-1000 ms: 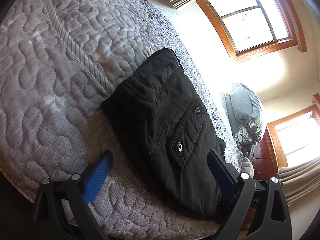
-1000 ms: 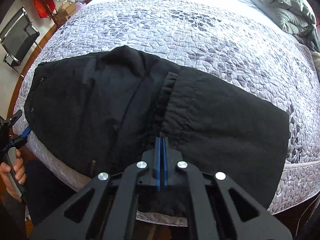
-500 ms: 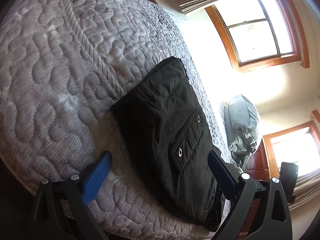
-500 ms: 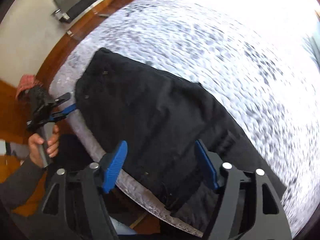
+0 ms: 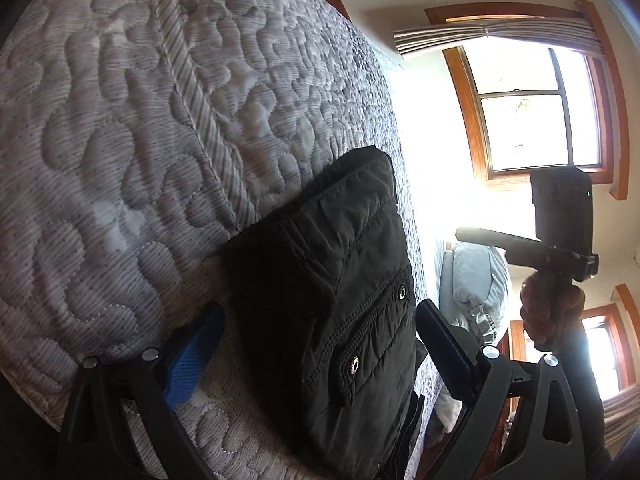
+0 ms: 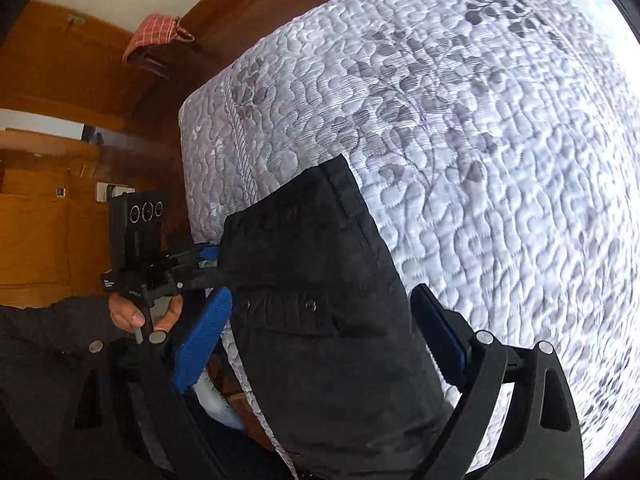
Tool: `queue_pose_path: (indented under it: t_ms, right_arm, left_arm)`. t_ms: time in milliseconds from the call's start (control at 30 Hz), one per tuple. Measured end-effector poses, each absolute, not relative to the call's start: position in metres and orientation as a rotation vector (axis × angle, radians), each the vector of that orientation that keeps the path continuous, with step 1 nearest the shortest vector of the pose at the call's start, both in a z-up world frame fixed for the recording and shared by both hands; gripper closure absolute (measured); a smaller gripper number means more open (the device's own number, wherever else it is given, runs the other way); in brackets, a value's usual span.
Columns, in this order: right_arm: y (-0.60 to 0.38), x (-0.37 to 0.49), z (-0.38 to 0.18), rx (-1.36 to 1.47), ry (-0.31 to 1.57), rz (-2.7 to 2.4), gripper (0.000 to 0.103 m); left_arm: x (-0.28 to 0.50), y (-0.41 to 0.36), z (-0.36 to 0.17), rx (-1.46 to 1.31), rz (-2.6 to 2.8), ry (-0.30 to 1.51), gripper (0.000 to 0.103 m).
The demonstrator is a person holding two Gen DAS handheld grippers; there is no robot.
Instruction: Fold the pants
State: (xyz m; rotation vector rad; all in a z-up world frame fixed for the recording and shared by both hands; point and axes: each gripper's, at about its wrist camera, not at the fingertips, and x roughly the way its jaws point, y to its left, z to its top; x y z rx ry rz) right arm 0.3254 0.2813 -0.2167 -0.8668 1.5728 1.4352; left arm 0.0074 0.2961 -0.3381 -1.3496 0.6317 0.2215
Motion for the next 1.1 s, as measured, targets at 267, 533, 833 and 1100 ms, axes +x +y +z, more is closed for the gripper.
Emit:
queue_pose_path:
  t_ms: [267, 533, 833, 1100]
  right_arm:
    - [0.331, 0.326, -0.274, -0.965, 1.659, 1.543, 0.012]
    - [0.351, 0.311, -0.313, -1.019, 1.761, 1.596, 0.012]
    - [0.364, 0.302, -0.325, -1.066, 1.797, 1.626, 0.012]
    - [0.374, 0.282, -0.318, -1.157, 1.799, 1.640, 0.063]
  left_arm:
    - [0.023, 0.289, -0.338, -1.315, 0.276, 0.689, 0.007]
    - [0.055, 0.285, -0.329, -1.282, 0.300, 0.796, 0.008]
    - [0.070, 0.304, -0.324, -1.301, 0.305, 0.834, 0.028]
    - [0.058, 0.323, -0.337, -1.370, 0.267, 0.812, 0.064]
